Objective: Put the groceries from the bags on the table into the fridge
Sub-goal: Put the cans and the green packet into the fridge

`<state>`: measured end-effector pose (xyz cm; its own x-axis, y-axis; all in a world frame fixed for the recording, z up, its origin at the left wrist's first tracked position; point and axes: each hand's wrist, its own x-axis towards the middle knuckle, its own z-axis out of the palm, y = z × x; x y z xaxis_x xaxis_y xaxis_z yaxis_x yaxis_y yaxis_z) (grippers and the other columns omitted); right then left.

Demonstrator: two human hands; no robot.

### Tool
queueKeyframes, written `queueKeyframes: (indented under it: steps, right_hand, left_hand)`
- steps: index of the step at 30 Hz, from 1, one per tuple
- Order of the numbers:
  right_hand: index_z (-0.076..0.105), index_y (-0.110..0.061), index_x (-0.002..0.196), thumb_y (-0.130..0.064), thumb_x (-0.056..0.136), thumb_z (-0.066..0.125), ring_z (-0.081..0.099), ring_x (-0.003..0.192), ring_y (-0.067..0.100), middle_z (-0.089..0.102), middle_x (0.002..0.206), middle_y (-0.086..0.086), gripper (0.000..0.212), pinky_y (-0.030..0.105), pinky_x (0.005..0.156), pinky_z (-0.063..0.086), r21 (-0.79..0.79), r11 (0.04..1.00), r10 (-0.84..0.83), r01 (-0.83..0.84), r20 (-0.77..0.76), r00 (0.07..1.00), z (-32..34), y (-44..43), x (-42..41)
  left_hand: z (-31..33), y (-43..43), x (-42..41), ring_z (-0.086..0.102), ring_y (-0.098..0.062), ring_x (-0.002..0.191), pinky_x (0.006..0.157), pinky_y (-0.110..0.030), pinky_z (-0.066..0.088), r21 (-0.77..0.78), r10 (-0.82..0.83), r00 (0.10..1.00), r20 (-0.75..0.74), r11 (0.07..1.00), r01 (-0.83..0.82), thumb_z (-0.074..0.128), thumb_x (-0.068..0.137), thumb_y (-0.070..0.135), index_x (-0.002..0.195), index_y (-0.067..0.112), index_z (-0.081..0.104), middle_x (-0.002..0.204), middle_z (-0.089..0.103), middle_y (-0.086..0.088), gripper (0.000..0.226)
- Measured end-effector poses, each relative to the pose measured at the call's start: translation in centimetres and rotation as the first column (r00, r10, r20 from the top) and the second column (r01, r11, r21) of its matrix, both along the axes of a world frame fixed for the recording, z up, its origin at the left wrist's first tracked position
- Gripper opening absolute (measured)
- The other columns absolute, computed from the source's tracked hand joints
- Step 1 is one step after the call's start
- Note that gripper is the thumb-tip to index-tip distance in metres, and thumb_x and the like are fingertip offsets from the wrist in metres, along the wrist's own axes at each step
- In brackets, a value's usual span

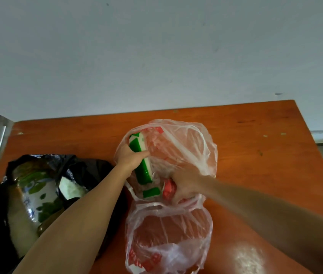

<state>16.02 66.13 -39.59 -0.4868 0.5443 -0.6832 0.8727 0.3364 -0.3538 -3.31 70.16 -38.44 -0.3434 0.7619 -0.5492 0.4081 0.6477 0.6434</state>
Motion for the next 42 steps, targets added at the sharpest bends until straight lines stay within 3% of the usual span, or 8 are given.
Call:
queueKeyframes:
  steps: [5, 9, 14, 19, 27, 30, 36, 42]
  right_hand:
    - [0.054, -0.022, 0.106, -0.034, 0.05, 0.085, 0.061, 0.086, 0.018, 0.063, 0.097, -0.003, 0.065, 0.039, 0.077, 0.056, 0.042, 0.906, -0.395, 0.421, -0.27, 0.878, 3.4, 0.8, 1.5]
    - [0.046, -0.021, 0.119, -0.027, 0.057, 0.088, 0.06, 0.096, 0.017, 0.061, 0.106, -0.003, 0.075, 0.029, 0.079, 0.053, 0.107, 0.751, -0.553, 0.652, -0.436, 0.709, 7.3, 0.2, 1.2]
    - [0.046, -0.016, 0.124, -0.03, 0.059, 0.088, 0.061, 0.1, 0.017, 0.062, 0.11, -0.002, 0.078, 0.032, 0.081, 0.055, 0.189, 0.5, -0.62, 0.845, -0.603, 0.501, 12.7, -3.5, 0.4]
    - [0.048, -0.02, 0.12, -0.038, 0.058, 0.087, 0.063, 0.094, 0.016, 0.065, 0.104, -0.004, 0.076, 0.034, 0.077, 0.057, 0.316, 0.333, -0.634, 0.888, -0.622, 0.459, 16.9, -10.3, 1.4]
    - [0.048, -0.023, 0.118, -0.043, 0.06, 0.085, 0.061, 0.087, 0.013, 0.063, 0.099, -0.006, 0.072, 0.026, 0.071, 0.053, 0.452, 0.095, -0.725, 0.887, -0.579, 0.373, 21.2, -24.7, 7.9]
    - [0.049, -0.024, 0.112, -0.042, 0.057, 0.085, 0.062, 0.085, 0.016, 0.064, 0.097, -0.004, 0.068, 0.028, 0.068, 0.052, 0.474, -0.041, -0.768, 0.879, -0.578, 0.276, 22.5, -32.5, 11.4]
    - [0.047, -0.024, 0.118, -0.043, 0.06, 0.085, 0.06, 0.091, 0.019, 0.059, 0.098, -0.005, 0.072, 0.032, 0.075, 0.052, 0.522, -0.287, -0.824, 0.803, -0.562, 0.071, 24.4, -50.5, 18.4]
    - [0.048, -0.028, 0.111, -0.053, 0.056, 0.081, 0.063, 0.09, 0.023, 0.066, 0.103, 0.001, 0.068, 0.036, 0.08, 0.053, 0.524, -0.491, -0.814, 0.696, -0.561, -0.151, 25.2, -70.0, 24.6]
  left_hand:
    - [3.5, -0.6, -0.9, 0.062, -0.021, 0.101, 0.087, -0.041, 0.052, 0.14, -0.025, 0.998, 0.057, 0.99, 0.017, 0.084, 0.064, 0.027, 0.129, 0.021, 0.046, 0.114, 0.061, 0.002, 0.076]
    - [7.3, -1.0, -2.2, 0.059, -0.021, 0.096, 0.081, -0.038, 0.051, 0.244, -0.06, 0.995, 0.082, 0.969, 0.039, 0.082, 0.07, 0.029, 0.118, 0.02, 0.043, 0.111, 0.057, 0.0, 0.063]
    - [12.1, -2.7, -3.7, 0.063, -0.024, 0.097, 0.087, -0.045, 0.054, 0.373, -0.259, 0.965, 0.03, 0.899, 0.23, 0.081, 0.071, 0.035, 0.122, 0.019, 0.043, 0.112, 0.06, -0.004, 0.066]
    - [16.7, -5.9, -2.6, 0.062, -0.026, 0.095, 0.079, -0.041, 0.055, 0.445, -0.454, 0.882, -0.125, 0.769, 0.459, 0.077, 0.067, 0.042, 0.126, 0.023, 0.044, 0.115, 0.057, -0.006, 0.07]
    - [21.4, -13.2, 6.4, 0.053, -0.022, 0.09, 0.078, -0.032, 0.048, 0.407, -0.699, 0.631, -0.337, 0.496, 0.767, 0.079, 0.068, 0.042, 0.133, 0.019, 0.047, 0.115, 0.04, -0.006, 0.077]
    - [22.5, -18.1, 11.5, 0.058, -0.018, 0.087, 0.069, -0.027, 0.049, 0.418, -0.801, 0.457, -0.386, 0.29, 0.861, 0.08, 0.066, 0.039, 0.132, 0.018, 0.048, 0.109, 0.053, 0.001, 0.076]
    - [24.4, -30.7, 23.5, 0.057, -0.018, 0.088, 0.071, -0.029, 0.051, 0.389, -0.837, 0.17, -0.52, -0.055, 0.92, 0.079, 0.061, 0.043, 0.126, 0.018, 0.049, 0.109, 0.058, -0.003, 0.075]
    - [23.7, -46.5, 35.4, 0.054, -0.025, 0.108, 0.09, -0.034, 0.047, 0.392, -0.85, -0.037, -0.525, -0.28, 0.876, 0.081, 0.058, 0.042, 0.134, 0.018, 0.047, 0.126, 0.055, -0.01, 0.087]
